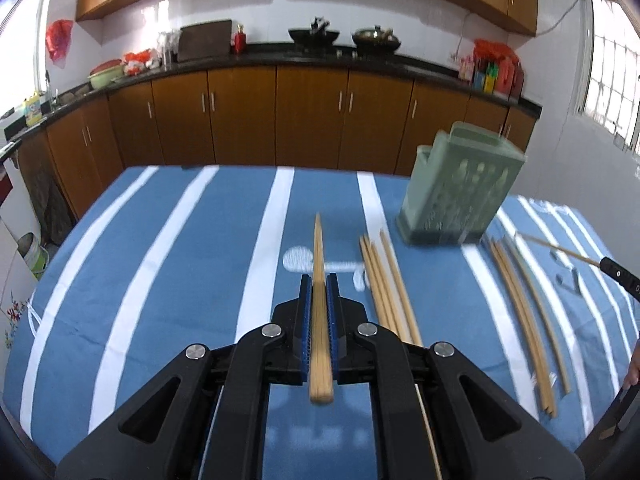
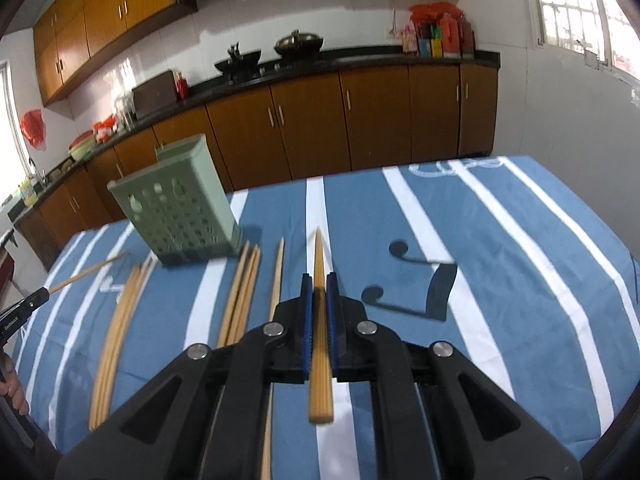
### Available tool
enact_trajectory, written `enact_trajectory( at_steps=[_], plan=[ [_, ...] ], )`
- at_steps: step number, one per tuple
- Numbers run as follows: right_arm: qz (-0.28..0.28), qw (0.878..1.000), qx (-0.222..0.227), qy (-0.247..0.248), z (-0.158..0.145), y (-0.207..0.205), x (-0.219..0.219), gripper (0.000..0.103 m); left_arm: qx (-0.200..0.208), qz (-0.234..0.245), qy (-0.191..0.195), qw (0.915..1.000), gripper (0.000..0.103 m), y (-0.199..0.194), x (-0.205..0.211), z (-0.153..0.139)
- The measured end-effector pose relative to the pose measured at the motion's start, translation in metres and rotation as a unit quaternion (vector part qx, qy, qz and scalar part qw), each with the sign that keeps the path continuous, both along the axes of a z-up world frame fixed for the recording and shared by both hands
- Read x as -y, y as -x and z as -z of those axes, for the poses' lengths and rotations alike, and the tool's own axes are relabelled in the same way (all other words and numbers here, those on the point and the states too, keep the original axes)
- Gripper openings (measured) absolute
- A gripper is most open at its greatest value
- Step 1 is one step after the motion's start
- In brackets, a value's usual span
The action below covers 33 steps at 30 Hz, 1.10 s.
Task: Organize utensils
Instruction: 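Lift both chopsticks upright and carry them over the green holder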
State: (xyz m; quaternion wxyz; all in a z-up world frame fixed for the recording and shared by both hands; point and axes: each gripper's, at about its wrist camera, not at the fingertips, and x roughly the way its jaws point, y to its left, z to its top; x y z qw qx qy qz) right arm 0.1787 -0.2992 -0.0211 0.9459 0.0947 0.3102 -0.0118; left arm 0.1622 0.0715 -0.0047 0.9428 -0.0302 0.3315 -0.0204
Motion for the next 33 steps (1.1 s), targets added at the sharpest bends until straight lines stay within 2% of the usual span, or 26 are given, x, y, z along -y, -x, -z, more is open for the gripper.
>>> enact_trajectory(
  at_steps=[9,16,20,23,28,31,33],
  plan=[
    [0.008,0.997,0.074,0.000,-0.042,0.001,0.002,0.008,0.062,-0.003,0.016,0.9979,0.007,0.002,-0.001,-0.044],
    [0.005,0.995,0.097,0.011,-0.061,-0.003,-0.002,0.008,0.082,-0.004,0.005,0.9966,0.007,-0.002,0.001,-0.059],
    [0.007,0.992,0.125,0.010,-0.087,-0.007,0.000,0.008,0.103,-0.001,-0.005,0.9947,0.007,-0.006,0.004,-0.077],
    [0.005,0.986,0.164,-0.002,-0.119,-0.008,0.003,0.008,0.129,0.001,-0.006,0.9916,0.007,-0.009,0.007,-0.102],
    [-0.019,0.973,0.225,-0.042,-0.171,-0.009,0.000,0.008,0.191,0.005,0.020,0.9814,0.007,-0.009,0.013,-0.153],
    [-0.041,0.969,0.236,-0.055,-0.185,-0.016,-0.008,0.008,0.231,0.007,0.056,0.9712,0.007,-0.009,0.022,-0.180],
    [-0.056,0.969,0.232,-0.058,-0.187,-0.024,-0.016,0.008,0.246,0.011,0.071,0.9665,0.007,-0.011,0.029,-0.187]
  ],
)
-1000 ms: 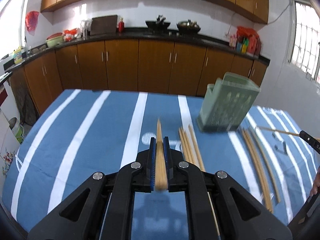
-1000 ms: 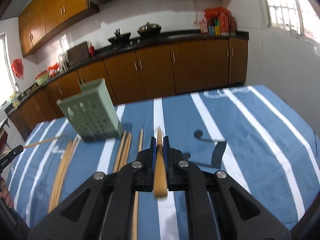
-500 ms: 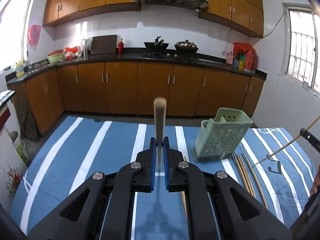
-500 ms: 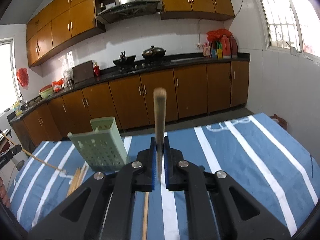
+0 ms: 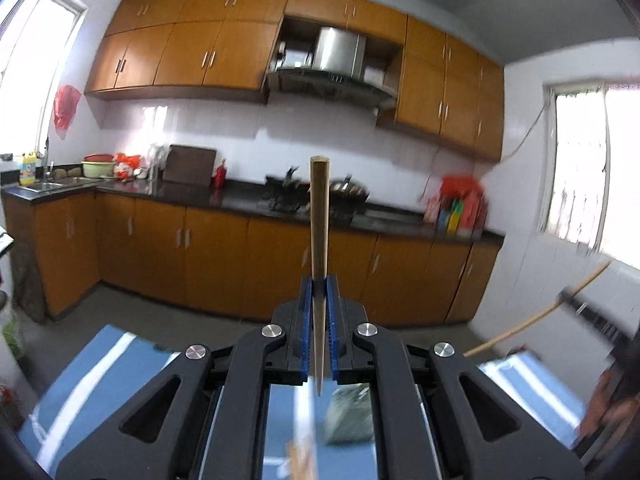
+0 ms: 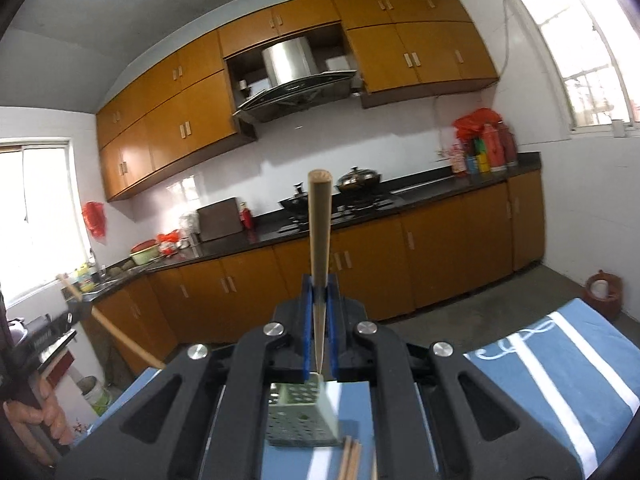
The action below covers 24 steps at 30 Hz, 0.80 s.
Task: Organize utensils
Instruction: 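Lift both chopsticks upright and carry them over the green holder, then open both tools to drop the chopsticks into the green holder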
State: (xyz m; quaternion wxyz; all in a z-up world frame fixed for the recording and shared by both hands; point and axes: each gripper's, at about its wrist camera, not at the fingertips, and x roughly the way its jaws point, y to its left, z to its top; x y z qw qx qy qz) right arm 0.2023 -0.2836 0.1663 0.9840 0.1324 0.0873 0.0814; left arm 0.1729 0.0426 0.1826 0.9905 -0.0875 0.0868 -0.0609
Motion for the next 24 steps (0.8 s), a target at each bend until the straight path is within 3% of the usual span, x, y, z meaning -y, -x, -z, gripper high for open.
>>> enact_trajectory(
  at_steps=[7,15,24],
  plan=[
    [-0.025,0.999,-0.031,0.012,0.015,-0.024,-0.022,0.008,0.012,0.030,-0.005,0.9995,0.007,-0.017,0.042,0.016],
    [-0.035,0.996,-0.079,0.034,0.048,-0.052,-0.042,0.008,-0.034,0.037,-0.026,0.9984,0.007,-0.044,0.066,0.066],
    [-0.038,0.992,-0.113,0.040,0.076,-0.063,-0.049,0.010,-0.094,0.037,-0.024,0.9946,0.007,-0.062,0.061,0.096]
  ],
)
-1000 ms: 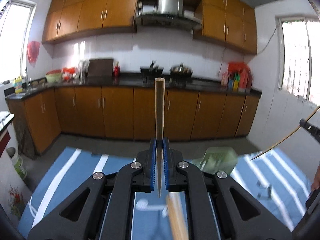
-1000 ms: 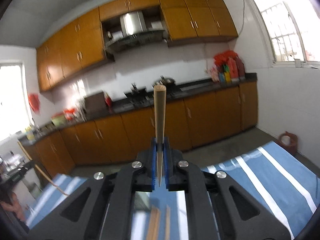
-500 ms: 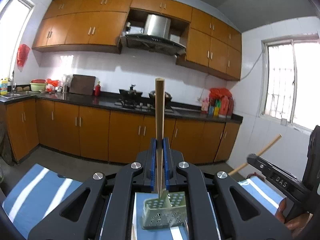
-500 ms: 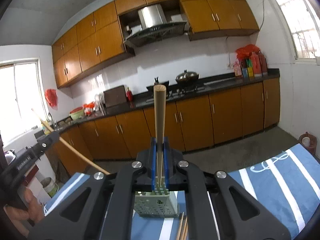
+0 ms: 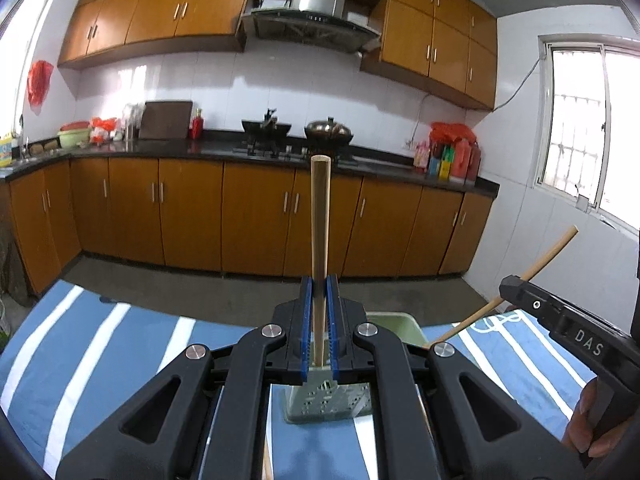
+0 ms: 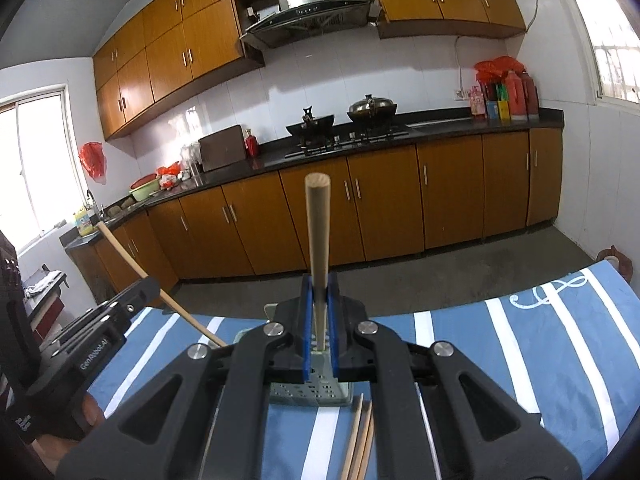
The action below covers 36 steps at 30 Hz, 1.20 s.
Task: Organize utensils
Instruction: 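Open both tools to drop the chopsticks into the green holder, then move both tools back down to the loose chopsticks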
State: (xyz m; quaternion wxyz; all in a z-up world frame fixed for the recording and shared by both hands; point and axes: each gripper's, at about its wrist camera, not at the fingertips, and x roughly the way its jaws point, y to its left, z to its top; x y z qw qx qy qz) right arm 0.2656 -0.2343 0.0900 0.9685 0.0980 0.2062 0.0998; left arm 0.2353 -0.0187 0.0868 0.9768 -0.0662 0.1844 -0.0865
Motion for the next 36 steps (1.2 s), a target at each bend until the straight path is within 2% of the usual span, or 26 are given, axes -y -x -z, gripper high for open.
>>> enact_trajectory(
  at_steps=[2,4,5,6,7,9,13,17,20,22,26,28,32,36],
  plan=[
    [0.000,1.000,0.000,0.001,0.002,0.001,0.000,0.012,-0.007,0.001,0.006,1.0000,0.008,-0.001,-0.002,0.002],
    [0.002,1.000,0.001,0.001,0.003,0.004,0.002,0.024,-0.013,0.003,0.009,0.9999,0.009,0.001,-0.005,0.002],
    [0.004,1.000,0.003,0.001,0.002,0.005,0.003,0.027,-0.014,0.002,0.010,0.9998,0.010,0.001,-0.006,0.001],
    [0.007,1.000,0.007,0.001,0.001,0.007,0.005,0.029,-0.014,0.001,0.010,0.9999,0.016,0.002,-0.007,0.001],
    [0.008,1.000,0.009,0.000,0.000,0.009,0.007,0.030,-0.013,-0.001,0.010,0.9999,0.029,0.002,-0.007,-0.001],
    [0.012,1.000,0.014,-0.002,-0.003,0.015,0.011,0.031,-0.003,-0.007,0.013,0.9999,0.040,0.007,-0.012,-0.005],
    [0.022,1.000,0.018,-0.010,-0.004,0.031,0.024,0.035,0.003,-0.010,0.020,0.9997,0.040,0.015,-0.018,-0.013],
    [0.040,0.999,0.010,-0.012,0.007,0.052,0.042,0.038,0.005,-0.018,0.026,0.9995,0.040,0.031,-0.031,-0.015],
    [0.059,0.998,-0.020,0.000,0.031,0.063,0.056,0.039,-0.007,-0.029,0.023,0.9993,0.040,0.044,-0.042,-0.006],
    [0.064,0.996,-0.061,0.007,0.059,0.065,0.061,0.039,-0.023,-0.039,0.014,0.9989,0.041,0.050,-0.048,0.005],
    [0.049,0.988,-0.147,0.021,0.117,0.063,0.056,0.038,-0.078,-0.053,-0.010,0.9955,0.042,0.058,-0.061,0.044],
    [0.033,0.983,-0.177,0.026,0.138,0.065,0.048,0.031,-0.105,-0.056,-0.022,0.9926,0.042,0.058,-0.065,0.063],
    [0.006,0.975,-0.216,0.046,0.167,0.068,0.026,0.027,-0.156,-0.057,-0.023,0.9858,0.042,0.063,-0.076,0.098],
    [-0.002,0.968,-0.242,0.066,0.187,0.068,0.014,0.024,-0.183,-0.049,-0.018,0.9817,0.041,0.071,-0.080,0.119]
  ],
)
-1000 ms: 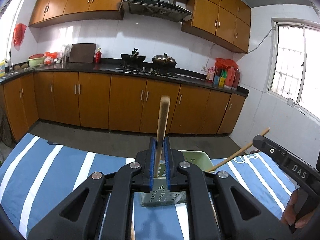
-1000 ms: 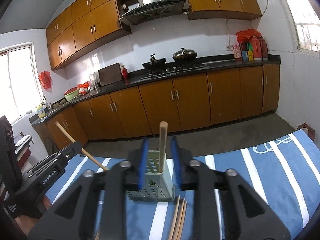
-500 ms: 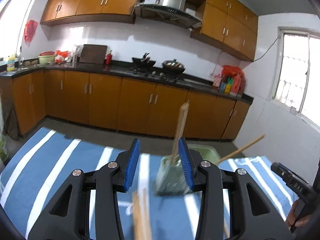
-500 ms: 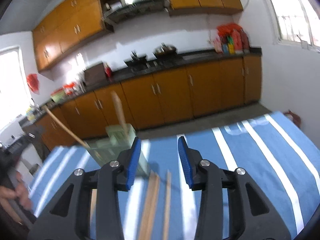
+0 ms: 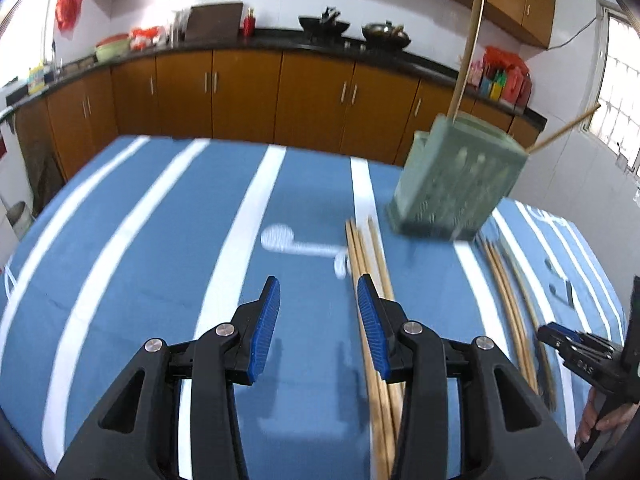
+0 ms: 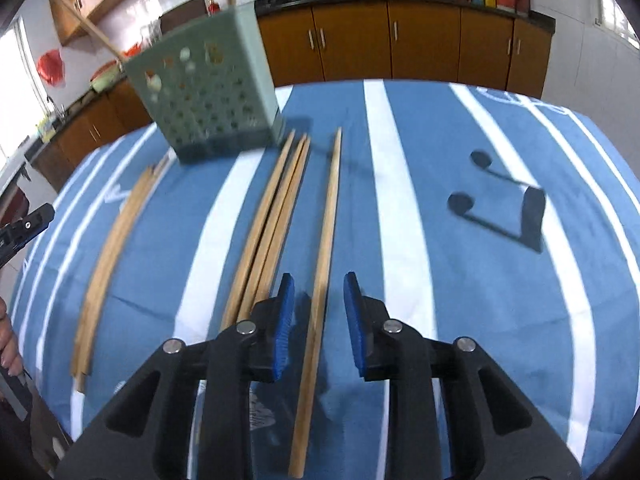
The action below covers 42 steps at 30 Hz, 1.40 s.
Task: Organize utensils
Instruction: 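Move both tools back down to the loose chopsticks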
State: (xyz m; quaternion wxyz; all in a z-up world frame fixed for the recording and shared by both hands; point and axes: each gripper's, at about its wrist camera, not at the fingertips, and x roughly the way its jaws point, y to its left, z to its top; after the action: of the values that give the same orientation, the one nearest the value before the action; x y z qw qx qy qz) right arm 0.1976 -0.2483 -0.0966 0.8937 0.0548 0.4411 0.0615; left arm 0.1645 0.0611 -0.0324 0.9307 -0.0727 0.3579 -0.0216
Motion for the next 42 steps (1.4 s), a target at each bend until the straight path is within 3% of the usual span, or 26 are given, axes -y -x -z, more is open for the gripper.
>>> enact_trajectory(
  at_steps=[3,4,9,20,35,39,42],
  plan=[
    [0.007,1.000,0.008,0.029,0.000,-0.001,-0.002,0.008,-0.016,0.011,0.013,0.9997,0.041,0.005,0.000,0.012],
    [0.015,0.999,0.007,0.032,0.000,-0.002,0.000,0.008,-0.021,0.015,0.018,0.9995,0.041,0.007,0.002,0.015],
    [0.067,0.998,0.003,0.014,-0.001,-0.008,0.024,0.008,-0.039,0.042,0.026,0.9980,0.038,0.015,0.013,0.027],
    [0.062,0.998,0.006,0.014,0.000,-0.007,0.025,0.008,-0.074,0.075,-0.008,0.9944,0.025,0.017,0.035,0.046],
    [0.055,0.998,0.005,0.015,0.000,-0.006,0.021,0.010,-0.076,0.070,-0.058,0.9929,0.023,0.014,0.043,0.047],
    [0.051,0.998,0.007,0.018,0.000,-0.007,0.019,0.009,-0.074,0.066,-0.086,0.9914,0.008,0.008,0.047,0.049],
    [0.048,0.999,0.006,0.015,0.000,-0.010,0.018,0.008,-0.076,0.055,-0.079,0.9924,0.007,-0.004,0.040,0.048]
  ],
)
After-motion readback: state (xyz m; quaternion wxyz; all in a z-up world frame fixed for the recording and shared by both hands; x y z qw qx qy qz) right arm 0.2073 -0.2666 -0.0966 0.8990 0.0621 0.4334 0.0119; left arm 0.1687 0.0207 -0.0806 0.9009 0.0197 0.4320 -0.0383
